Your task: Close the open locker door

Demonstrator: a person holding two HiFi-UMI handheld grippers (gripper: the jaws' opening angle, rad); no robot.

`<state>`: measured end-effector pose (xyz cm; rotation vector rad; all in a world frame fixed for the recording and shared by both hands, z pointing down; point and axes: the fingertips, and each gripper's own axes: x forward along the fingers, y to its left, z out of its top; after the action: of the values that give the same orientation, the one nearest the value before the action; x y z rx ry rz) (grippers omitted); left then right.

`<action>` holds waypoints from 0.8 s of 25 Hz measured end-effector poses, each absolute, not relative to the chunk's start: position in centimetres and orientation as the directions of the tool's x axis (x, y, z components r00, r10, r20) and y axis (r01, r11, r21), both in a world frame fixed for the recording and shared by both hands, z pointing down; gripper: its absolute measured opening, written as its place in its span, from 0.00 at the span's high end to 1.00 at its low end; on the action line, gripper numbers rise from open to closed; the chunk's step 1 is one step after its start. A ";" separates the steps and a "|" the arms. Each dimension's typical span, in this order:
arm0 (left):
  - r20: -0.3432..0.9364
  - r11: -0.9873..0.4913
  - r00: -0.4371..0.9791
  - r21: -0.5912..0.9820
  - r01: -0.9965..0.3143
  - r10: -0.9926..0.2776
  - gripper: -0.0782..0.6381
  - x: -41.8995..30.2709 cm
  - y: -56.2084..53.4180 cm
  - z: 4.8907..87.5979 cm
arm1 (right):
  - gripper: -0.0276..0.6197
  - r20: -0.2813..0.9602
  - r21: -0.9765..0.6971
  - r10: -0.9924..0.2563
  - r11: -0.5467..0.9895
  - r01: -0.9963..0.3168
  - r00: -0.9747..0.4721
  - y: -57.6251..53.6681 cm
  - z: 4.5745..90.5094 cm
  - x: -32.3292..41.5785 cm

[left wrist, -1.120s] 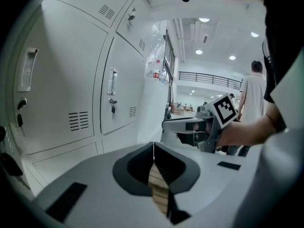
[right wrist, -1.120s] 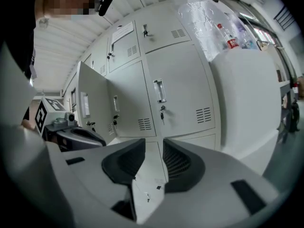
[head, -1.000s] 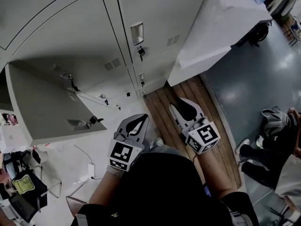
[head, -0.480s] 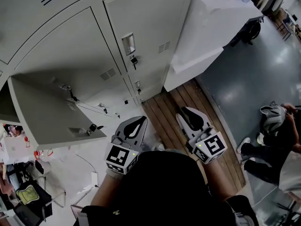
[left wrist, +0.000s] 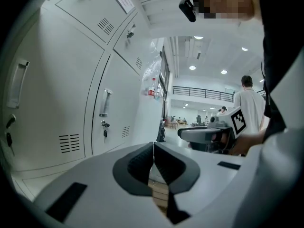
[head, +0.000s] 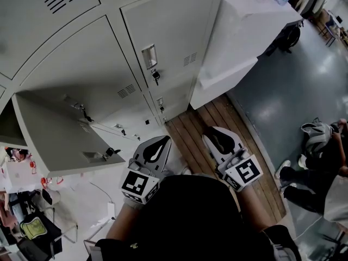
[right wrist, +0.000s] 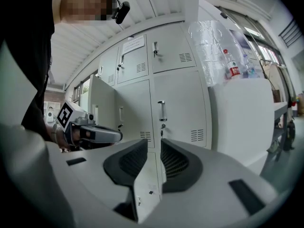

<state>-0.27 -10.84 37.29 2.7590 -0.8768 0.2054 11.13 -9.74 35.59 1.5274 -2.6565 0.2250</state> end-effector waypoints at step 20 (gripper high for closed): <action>0.162 -0.783 0.805 0.186 -0.593 -0.571 0.86 -1.0 -12.6 35.1 | 0.80 0.114 -0.100 -0.863 0.482 -0.870 -0.492 -10.9 35.4 10.8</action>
<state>-0.95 -12.57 35.13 2.7644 -0.9050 0.1420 10.76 -10.90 35.37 1.5586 -2.6633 0.2230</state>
